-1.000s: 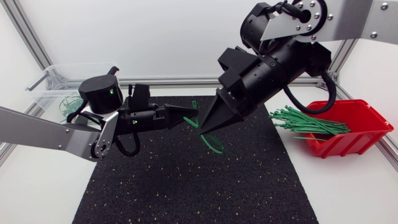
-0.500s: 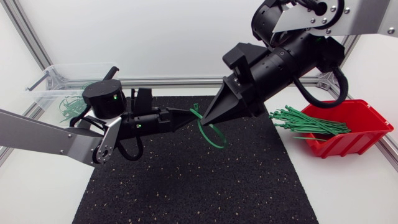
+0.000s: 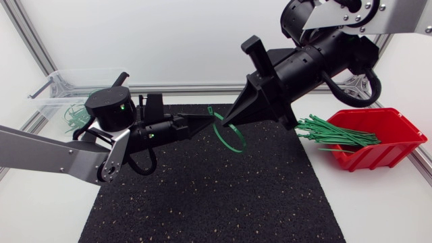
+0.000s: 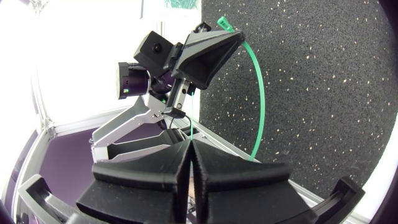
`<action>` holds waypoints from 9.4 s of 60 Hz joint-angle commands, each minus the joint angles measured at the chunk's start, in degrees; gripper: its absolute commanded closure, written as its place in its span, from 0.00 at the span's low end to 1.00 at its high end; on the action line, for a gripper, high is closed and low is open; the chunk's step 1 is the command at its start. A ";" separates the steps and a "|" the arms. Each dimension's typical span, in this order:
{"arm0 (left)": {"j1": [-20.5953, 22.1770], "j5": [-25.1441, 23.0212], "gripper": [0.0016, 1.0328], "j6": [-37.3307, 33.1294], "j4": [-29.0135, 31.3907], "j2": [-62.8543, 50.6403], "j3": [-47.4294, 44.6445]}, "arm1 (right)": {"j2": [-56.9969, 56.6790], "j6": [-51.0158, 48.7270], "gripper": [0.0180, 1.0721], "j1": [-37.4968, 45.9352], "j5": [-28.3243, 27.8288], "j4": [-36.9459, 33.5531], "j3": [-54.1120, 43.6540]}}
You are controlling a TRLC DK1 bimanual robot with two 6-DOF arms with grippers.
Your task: Take a green cable tie from the red box, thread the tail through the head to close it, then place it in the transparent bin on the left.
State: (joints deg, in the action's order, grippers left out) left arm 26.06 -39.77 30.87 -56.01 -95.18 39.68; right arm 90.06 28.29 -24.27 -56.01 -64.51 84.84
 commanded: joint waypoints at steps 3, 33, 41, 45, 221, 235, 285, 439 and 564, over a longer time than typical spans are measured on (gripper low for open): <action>0.65 0.22 0.97 2.70 -0.86 1.22 -1.36 | 1.96 3.61 0.95 0.28 -2.00 0.79 1.21; -0.93 -6.81 0.97 8.24 -0.15 0.43 1.19 | 4.16 14.33 0.95 -0.78 -7.01 5.80 0.24; -1.46 -8.83 0.97 9.12 0.46 0.34 1.72 | 4.16 17.06 0.95 -0.69 -7.01 7.91 -0.64; -1.63 -9.80 0.97 9.21 1.08 0.43 1.89 | 4.07 18.64 0.95 0.10 -7.01 8.61 -1.17; 8.13 -4.18 0.97 12.98 23.93 24.51 9.10 | -21.77 58.54 0.94 -8.16 -1.65 14.15 -2.66; 8.13 -4.18 0.97 12.90 23.93 25.92 7.87 | -20.98 58.45 0.94 -8.42 -1.12 14.33 -1.61; 9.53 -3.91 0.97 13.16 24.98 32.60 2.51 | -20.19 58.10 0.94 -8.60 2.13 15.64 -0.11; 9.53 -4.00 0.97 11.40 27.71 32.42 3.74 | -16.06 57.58 0.69 -6.93 5.03 16.35 -2.66; 8.39 -13.49 0.97 -13.21 34.65 33.56 1.54 | -12.45 40.70 0.94 -7.90 13.29 10.37 -0.37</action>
State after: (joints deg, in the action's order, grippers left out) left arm 33.93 -52.66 18.79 -21.37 -62.85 42.46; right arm 78.43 70.30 -31.40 -44.18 -53.01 83.79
